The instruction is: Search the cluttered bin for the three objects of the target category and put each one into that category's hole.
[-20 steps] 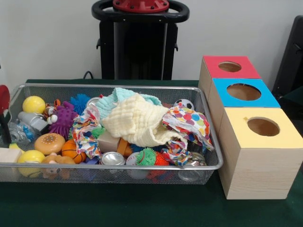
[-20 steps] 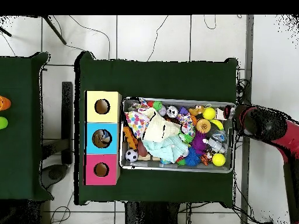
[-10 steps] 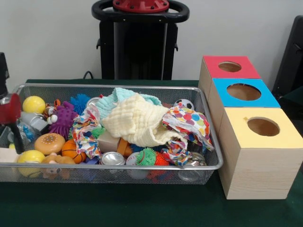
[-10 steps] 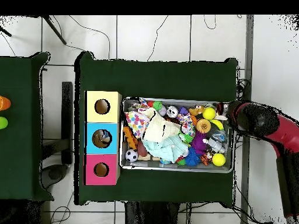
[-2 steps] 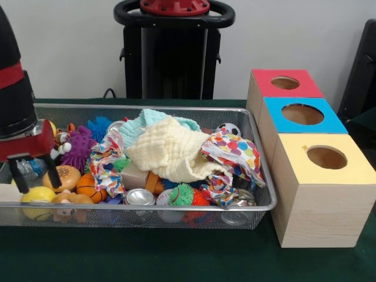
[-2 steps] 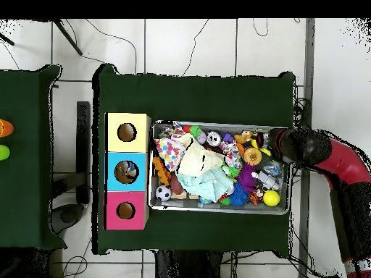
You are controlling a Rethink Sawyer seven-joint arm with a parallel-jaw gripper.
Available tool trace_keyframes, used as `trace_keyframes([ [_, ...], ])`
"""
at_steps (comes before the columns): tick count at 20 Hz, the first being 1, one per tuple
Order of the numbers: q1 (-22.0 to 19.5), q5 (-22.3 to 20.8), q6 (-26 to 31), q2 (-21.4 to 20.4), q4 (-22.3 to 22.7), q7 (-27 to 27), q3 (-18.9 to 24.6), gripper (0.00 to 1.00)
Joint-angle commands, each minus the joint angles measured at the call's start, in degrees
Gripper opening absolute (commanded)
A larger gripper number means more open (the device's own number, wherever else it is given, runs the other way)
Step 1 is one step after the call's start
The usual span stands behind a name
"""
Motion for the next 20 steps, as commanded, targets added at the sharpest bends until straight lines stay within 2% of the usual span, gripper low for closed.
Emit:
trace_keyframes([
  [1,-1.1,0.9,10.1,3.3,3.9,-6.1,-2.4,1.00],
  [5,-1.7,-0.4,13.8,4.0,4.3,-11.5,-1.5,1.00],
  [9,-0.3,-3.4,19.4,4.4,2.9,-16.4,-2.1,1.00],
  [13,0.7,-5.4,23.7,3.5,3.2,-17.7,-2.5,1.00],
  [17,0.1,-7.5,26.0,3.1,4.3,-24.9,0.9,1.00],
  [20,0.7,-8.8,28.7,3.6,3.7,-28.2,2.4,1.00],
])
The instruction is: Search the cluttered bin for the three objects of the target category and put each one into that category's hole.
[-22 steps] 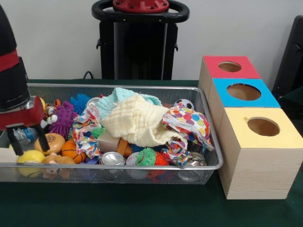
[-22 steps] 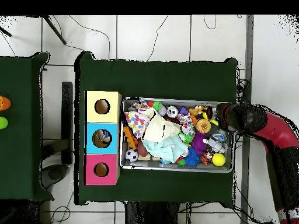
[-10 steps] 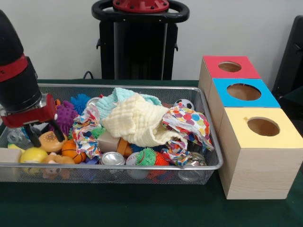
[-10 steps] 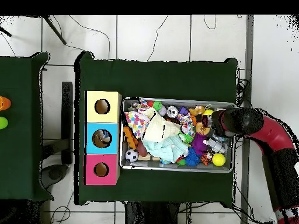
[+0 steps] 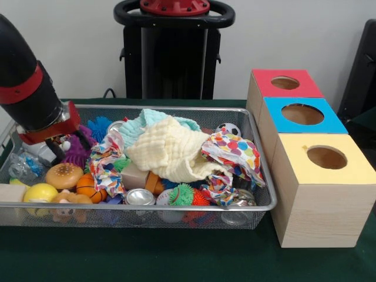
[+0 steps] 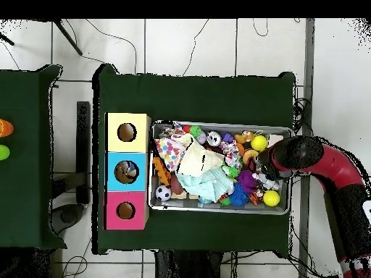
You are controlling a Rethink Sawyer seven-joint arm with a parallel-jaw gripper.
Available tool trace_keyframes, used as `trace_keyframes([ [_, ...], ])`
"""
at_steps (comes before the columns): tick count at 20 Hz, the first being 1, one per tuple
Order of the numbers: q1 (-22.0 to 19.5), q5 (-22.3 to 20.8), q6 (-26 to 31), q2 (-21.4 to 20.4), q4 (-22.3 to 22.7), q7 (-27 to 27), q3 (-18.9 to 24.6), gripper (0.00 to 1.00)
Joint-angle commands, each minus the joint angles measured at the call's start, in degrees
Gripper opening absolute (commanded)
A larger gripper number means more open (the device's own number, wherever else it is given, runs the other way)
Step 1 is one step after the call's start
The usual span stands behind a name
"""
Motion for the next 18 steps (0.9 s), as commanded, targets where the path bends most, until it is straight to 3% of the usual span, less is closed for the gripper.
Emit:
trace_keyframes([
  [1,1.4,-6.1,8.8,1.9,2.4,-28.4,3.1,1.00],
  [4,2.3,-7.7,10.4,1.9,0.7,-30.9,3.4,1.00],
  [9,5.7,-12.5,15.3,2.3,-7.7,-40.0,3.0,1.00],
  [12,7.8,-13.8,16.3,2.0,-9.9,-41.6,2.3,1.00],
  [18,10.2,-12.9,15.1,5.3,-12.3,-42.5,1.6,1.00],
])
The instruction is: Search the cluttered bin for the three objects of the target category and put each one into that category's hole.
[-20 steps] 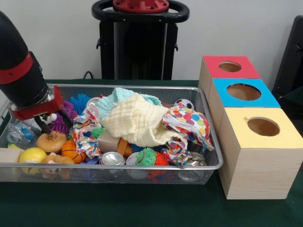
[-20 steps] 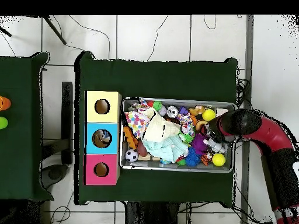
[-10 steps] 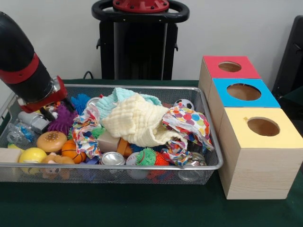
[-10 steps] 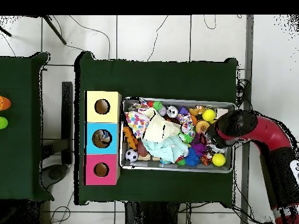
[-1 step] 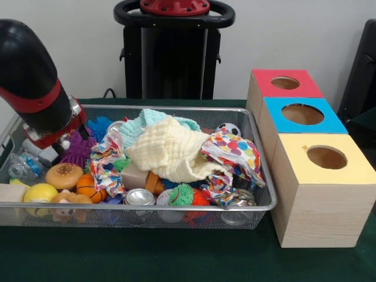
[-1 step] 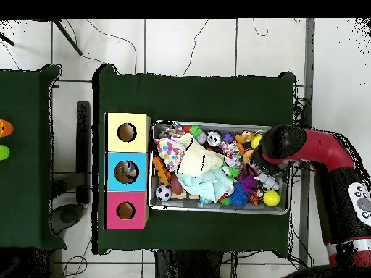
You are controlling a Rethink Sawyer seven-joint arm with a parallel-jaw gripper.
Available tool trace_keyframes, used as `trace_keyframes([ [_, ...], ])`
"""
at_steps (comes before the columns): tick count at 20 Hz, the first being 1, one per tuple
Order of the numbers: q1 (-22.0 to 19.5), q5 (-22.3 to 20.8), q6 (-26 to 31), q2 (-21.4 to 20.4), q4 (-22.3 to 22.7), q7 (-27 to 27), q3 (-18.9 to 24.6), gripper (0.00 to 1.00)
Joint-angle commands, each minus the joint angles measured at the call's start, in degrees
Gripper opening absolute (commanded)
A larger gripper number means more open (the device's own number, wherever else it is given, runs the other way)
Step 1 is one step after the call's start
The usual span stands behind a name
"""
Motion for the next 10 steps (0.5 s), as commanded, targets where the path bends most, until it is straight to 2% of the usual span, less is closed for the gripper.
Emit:
trace_keyframes([
  [1,4.2,-3.7,4.3,4.8,-6.2,-19.4,1.5,1.00],
  [7,5.7,-1.9,4.8,3.9,-4.8,-18.2,0.1,1.00],
  [10,5.1,-0.8,4.7,0.3,-1.8,-17.7,0.1,1.00],
])
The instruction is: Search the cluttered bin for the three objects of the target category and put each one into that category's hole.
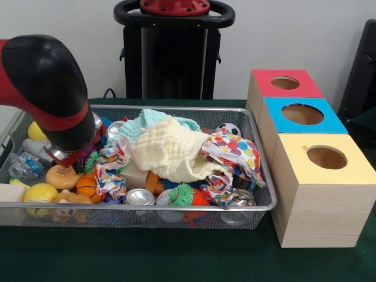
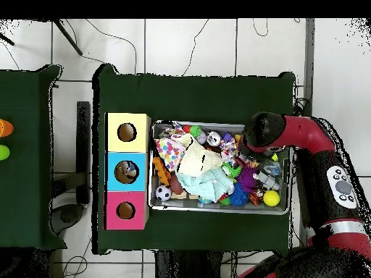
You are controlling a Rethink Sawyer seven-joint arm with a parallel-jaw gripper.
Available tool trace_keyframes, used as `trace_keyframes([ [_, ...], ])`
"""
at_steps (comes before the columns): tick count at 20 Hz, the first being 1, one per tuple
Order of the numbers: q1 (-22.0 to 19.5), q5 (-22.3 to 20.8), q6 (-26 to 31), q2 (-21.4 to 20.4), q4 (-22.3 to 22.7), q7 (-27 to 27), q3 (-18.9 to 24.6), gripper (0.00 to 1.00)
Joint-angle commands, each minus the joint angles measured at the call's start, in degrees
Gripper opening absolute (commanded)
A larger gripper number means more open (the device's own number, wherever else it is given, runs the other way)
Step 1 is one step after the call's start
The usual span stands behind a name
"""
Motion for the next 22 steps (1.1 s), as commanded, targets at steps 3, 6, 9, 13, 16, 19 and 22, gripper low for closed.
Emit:
trace_keyframes([
  [3,-0.8,-0.5,7.5,-1.9,-1.0,-17.3,0.4,1.00],
  [6,-2.2,-1.7,10.5,-2.2,-4.7,-22.0,0.4,1.00],
  [9,-2.7,-2.3,12.9,-4.1,-6.6,-23.9,0.5,1.00],
  [13,-3.2,-2.5,16.2,-5.2,-8.5,-25.4,0.6,1.00],
  [16,-3.9,-3.1,17.5,-5.2,-10.0,-27.1,0.5,1.00],
  [19,-4.4,-3.8,17.8,-4.2,-12.2,-29.0,0.7,1.00],
  [22,-4.7,-4.0,16.6,-2.6,-13.3,-29.4,0.5,1.00],
])
